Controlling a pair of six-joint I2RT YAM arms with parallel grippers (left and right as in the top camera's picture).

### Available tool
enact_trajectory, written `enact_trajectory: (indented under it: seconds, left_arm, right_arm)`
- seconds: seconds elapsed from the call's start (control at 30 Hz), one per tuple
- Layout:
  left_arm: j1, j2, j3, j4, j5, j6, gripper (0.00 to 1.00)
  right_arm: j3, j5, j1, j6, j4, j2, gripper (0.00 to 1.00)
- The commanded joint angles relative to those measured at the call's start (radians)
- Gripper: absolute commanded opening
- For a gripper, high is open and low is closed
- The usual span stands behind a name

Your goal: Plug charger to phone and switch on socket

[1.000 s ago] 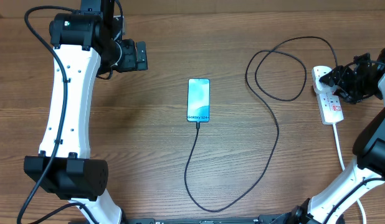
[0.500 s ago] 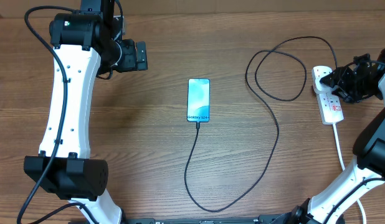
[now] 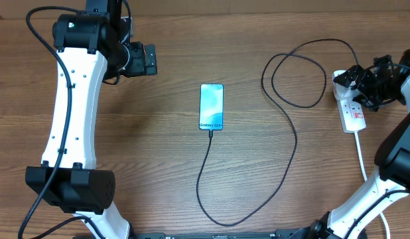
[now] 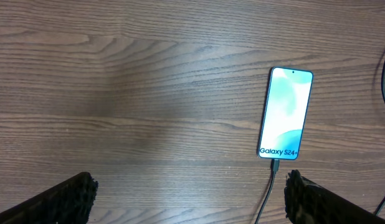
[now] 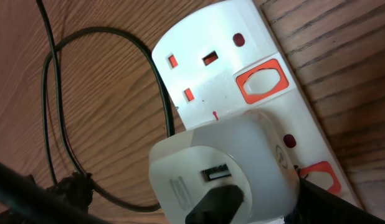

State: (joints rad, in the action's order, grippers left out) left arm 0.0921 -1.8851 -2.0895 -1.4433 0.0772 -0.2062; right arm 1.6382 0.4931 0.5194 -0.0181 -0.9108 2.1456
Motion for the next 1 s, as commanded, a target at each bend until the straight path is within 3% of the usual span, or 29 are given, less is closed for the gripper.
enact_trajectory:
  seconds: [0.0,0.97]
  left_arm:
    - [0.009,-0.006,-0.002,0.005,-0.006,0.012,1.0]
    - [0.009,-0.006,-0.002,0.005,-0.006,0.012,1.0]
  right_arm:
    - [-0.008,-0.135,0.032,-0.008,0.02,0.028,1.0]
    - [0.035,-0.172,0.053,-0.016,0.024,0.027,1.0]
